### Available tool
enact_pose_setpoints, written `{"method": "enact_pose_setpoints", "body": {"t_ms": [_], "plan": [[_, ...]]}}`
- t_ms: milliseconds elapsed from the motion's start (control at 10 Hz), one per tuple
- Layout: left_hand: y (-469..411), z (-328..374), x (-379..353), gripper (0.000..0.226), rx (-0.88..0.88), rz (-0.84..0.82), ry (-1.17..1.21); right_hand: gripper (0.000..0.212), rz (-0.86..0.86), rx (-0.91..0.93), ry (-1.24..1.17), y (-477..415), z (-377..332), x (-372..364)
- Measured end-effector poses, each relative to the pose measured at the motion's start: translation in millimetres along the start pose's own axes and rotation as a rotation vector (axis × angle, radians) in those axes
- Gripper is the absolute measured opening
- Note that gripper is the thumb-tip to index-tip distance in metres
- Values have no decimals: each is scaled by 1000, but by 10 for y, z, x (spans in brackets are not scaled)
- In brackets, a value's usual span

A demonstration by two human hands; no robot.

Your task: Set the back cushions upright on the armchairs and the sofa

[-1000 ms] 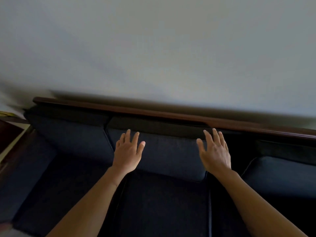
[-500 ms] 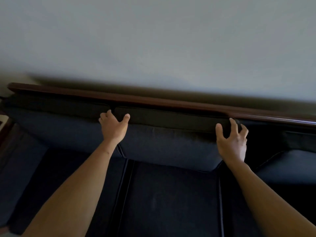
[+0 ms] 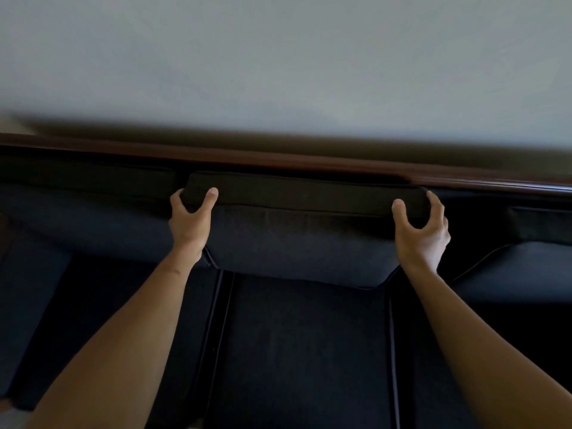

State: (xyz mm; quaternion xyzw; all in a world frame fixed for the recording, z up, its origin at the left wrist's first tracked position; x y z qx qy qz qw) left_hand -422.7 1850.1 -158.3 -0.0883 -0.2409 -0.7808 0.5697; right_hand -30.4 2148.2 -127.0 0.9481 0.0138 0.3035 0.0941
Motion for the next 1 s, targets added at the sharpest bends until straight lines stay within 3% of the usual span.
{"method": "enact_pose_setpoints", "body": {"t_ms": [300, 600, 700, 800, 1000], "plan": [[183, 58, -283, 70, 1, -16, 36, 64, 44, 20, 30, -213, 60, 239], [185, 105, -434, 77, -80, -87, -84, 64, 30, 41, 70, -334, 137, 352], [159, 148, -470, 87, -136, -112, -186, 64, 8, 37, 82, -297, 151, 301], [260, 224, -478, 85, -207, -128, -414, 65, -28, 102, 247, -272, 105, 314], [749, 668, -426, 62, -616, -171, -809, 66, -140, 393, 569, -6, -253, 457]]}}
Point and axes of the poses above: each hand's wrist, its own y-axis away from the middle knuckle, its own x-axis out of the back of the hand, z = x × y, the point moved 9 cm from there along -y, towards the middle knuckle, and after that the axes turned 4 degrees about -x, right-handed, at the moved point
